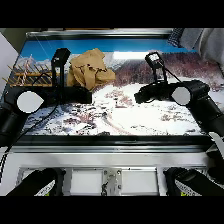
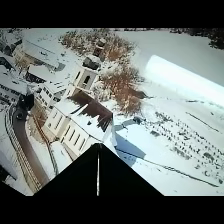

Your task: Fold the clothes and pants, and hang the long-sleeved shirts on hangers.

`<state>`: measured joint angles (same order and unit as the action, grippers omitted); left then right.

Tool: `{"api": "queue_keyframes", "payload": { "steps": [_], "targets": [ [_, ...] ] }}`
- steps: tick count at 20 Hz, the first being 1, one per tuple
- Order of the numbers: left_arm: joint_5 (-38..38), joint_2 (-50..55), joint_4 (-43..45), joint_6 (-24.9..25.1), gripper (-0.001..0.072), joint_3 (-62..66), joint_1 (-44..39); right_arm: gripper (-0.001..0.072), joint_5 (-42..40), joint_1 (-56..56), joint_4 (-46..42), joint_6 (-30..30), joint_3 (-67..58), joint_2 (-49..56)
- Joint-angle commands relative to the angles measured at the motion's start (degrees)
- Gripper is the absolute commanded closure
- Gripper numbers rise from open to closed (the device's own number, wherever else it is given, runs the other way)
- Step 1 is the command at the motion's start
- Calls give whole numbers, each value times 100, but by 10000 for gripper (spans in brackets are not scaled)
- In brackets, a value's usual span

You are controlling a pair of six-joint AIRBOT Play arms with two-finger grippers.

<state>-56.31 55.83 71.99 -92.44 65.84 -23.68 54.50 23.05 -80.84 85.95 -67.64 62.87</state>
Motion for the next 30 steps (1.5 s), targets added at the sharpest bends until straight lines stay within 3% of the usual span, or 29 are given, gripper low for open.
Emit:
{"api": "queue_keyframes", "payload": {
  "steps": [1,7,8,9,10,13,20,30],
  "targets": [
    [0,-2,2,2,676,0,-2,688,0,2,4,2,2,2],
    [125,2,13,7,675,-2,-2,688,0,2,4,2,2,2],
    [365,20,68,15,566,0,4,688,0,2,4,2,2,4],
    [664,68,181,22,125,7,46,688,-2,2,4,2,2,4],
    [957,190,337,17,-13,55,107,688,0,2,4,2,2,4],
    [1276,1036,957,2,-13,525,472,688,-2,2,4,2,2,7],
    [1598,4061,927,-2,-13,2175,1303,688,0,2,4,2,2,7],
    [1681,6199,892,-262,-1,4310,909,688,0,2,4,2,2,7]
  ]
}}
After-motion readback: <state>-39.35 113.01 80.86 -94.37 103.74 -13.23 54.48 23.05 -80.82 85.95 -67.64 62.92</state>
